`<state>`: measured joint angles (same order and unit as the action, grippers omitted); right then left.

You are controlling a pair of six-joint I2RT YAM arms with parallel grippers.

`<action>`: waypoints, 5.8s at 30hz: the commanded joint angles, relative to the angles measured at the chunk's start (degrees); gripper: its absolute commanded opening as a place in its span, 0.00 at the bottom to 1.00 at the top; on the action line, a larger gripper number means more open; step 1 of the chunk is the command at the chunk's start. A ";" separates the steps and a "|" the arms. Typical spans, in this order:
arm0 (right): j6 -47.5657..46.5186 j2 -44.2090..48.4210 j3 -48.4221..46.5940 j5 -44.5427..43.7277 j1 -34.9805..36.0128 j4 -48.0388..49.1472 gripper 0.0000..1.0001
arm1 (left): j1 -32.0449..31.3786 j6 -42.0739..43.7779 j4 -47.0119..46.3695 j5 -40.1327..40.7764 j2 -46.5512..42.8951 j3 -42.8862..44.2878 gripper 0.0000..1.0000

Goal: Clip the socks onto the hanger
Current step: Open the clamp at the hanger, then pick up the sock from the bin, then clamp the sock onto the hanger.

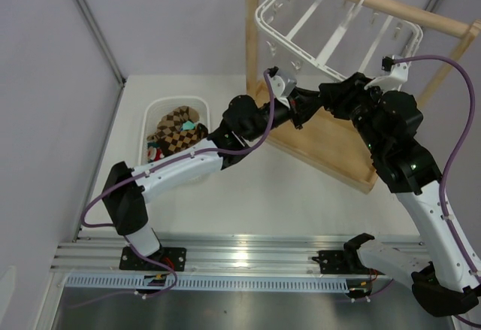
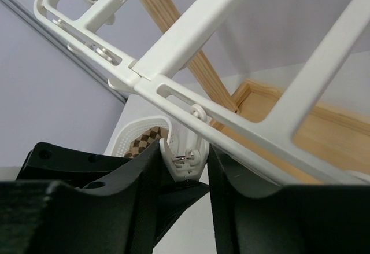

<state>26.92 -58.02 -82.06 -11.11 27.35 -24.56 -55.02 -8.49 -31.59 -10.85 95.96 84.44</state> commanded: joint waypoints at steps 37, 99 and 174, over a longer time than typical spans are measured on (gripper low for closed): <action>-2.75 2.39 4.98 -3.92 -0.28 5.92 0.00 | 29.09 -23.85 66.83 27.55 -9.76 -11.85 0.88; -3.10 2.03 7.09 1.01 -0.37 6.71 0.00 | 50.02 -46.62 48.12 27.81 -14.22 -32.07 0.56; -4.86 1.42 4.10 9.53 -0.28 8.65 0.00 | 1.86 29.93 60.76 -1.28 -8.71 21.00 0.01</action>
<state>22.37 -56.27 -76.20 -6.55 26.50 -15.84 -51.22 14.33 26.22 -13.67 84.99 100.44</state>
